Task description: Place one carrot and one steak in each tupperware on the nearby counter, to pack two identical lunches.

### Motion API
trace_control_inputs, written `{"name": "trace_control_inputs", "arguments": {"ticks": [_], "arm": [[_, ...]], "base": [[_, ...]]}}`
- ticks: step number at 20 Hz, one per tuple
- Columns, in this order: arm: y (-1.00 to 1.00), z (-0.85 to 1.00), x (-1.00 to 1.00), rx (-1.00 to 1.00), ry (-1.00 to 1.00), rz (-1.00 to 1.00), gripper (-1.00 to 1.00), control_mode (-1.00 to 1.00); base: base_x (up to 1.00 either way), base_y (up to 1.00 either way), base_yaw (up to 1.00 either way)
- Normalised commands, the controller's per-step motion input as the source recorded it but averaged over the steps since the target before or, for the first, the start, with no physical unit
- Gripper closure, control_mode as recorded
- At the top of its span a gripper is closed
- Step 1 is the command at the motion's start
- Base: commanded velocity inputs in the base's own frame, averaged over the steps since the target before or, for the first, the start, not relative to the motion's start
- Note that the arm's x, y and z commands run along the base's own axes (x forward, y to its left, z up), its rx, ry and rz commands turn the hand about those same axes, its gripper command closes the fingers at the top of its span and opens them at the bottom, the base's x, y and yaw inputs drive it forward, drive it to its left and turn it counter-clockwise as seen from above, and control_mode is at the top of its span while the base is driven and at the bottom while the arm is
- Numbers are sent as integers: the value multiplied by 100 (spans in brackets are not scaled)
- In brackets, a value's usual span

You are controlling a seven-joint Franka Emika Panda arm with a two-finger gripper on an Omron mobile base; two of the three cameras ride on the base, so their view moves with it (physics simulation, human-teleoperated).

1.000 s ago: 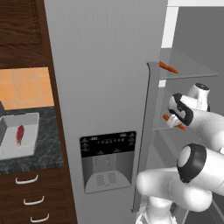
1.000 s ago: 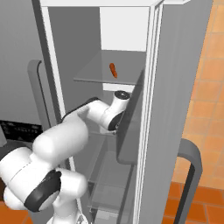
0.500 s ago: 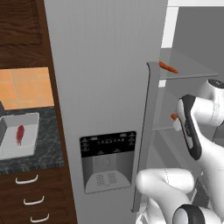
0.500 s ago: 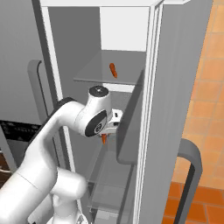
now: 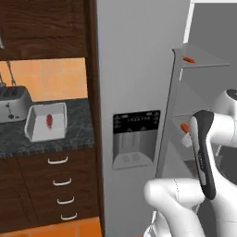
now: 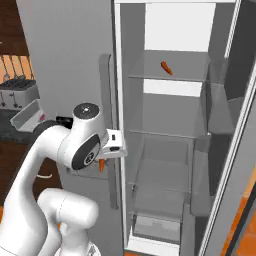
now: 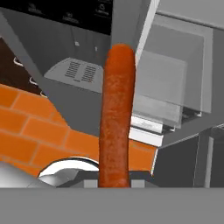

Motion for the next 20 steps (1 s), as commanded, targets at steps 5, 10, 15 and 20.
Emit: {"name": "trace_control_inputs", "arguments": {"ticks": [5,10,15,20], "arm": [[0,0,0,0,0,0,100,100],[0,0,0,0,0,0,100,100],[0,0,0,0,0,0,100,100],[0,0,0,0,0,0,100,100]], "base": [[-96,100,-1],[-46,100,-6],[-5,100,-12],[0,100,-9]]}}
